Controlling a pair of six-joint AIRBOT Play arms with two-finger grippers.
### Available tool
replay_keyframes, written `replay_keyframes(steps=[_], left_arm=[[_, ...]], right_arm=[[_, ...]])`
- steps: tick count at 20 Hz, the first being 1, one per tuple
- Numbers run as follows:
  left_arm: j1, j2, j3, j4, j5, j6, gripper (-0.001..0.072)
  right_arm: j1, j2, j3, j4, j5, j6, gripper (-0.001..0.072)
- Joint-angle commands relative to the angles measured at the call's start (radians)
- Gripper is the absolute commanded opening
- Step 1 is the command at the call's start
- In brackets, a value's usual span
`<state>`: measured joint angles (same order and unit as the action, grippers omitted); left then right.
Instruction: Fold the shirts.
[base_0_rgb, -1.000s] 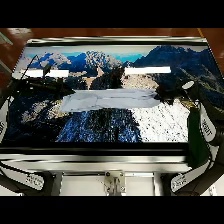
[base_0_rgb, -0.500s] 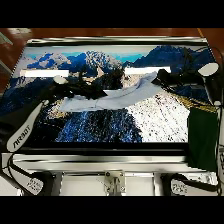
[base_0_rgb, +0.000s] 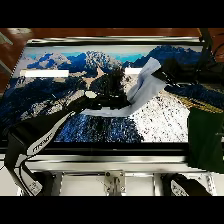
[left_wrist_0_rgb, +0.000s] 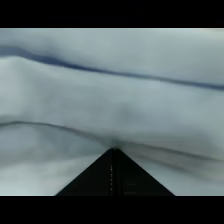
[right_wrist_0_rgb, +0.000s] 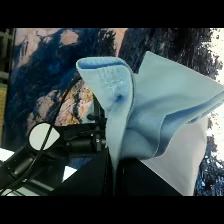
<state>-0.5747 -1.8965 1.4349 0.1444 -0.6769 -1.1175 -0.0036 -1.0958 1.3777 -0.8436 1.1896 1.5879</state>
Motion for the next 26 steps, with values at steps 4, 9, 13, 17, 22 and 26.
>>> replay_keyframes(steps=[4,9,13,17,22,26], left_arm=[[0.121,0.069,0.003,-0.101,-0.073,0.139,0.0036],[0.393,0.348,0.003,0.244,-0.103,0.162,0.0036],[0.642,0.558,0.003,0.313,-0.168,0.136,0.0036],[0.798,0.676,0.003,0.312,-0.309,0.117,0.0037],[0.793,0.694,-0.006,0.313,-0.397,0.122,0.0037],[0.772,0.693,-0.048,0.313,-0.399,0.138,0.0037]], right_arm=[[0.079,-0.03,-0.001,-0.12,0.013,0.031,0.0061],[0.36,-0.237,0.0,-0.063,-0.41,-0.06,0.0061],[0.562,-0.43,0.0,0.131,-0.783,-0.06,0.0061],[0.696,-0.621,0.0,0.317,-0.927,-0.054,0.0086],[0.676,-0.681,0.0,0.552,-0.835,-0.09,0.0595],[0.455,-0.541,0.0,0.285,-0.548,-0.123,0.0595]])
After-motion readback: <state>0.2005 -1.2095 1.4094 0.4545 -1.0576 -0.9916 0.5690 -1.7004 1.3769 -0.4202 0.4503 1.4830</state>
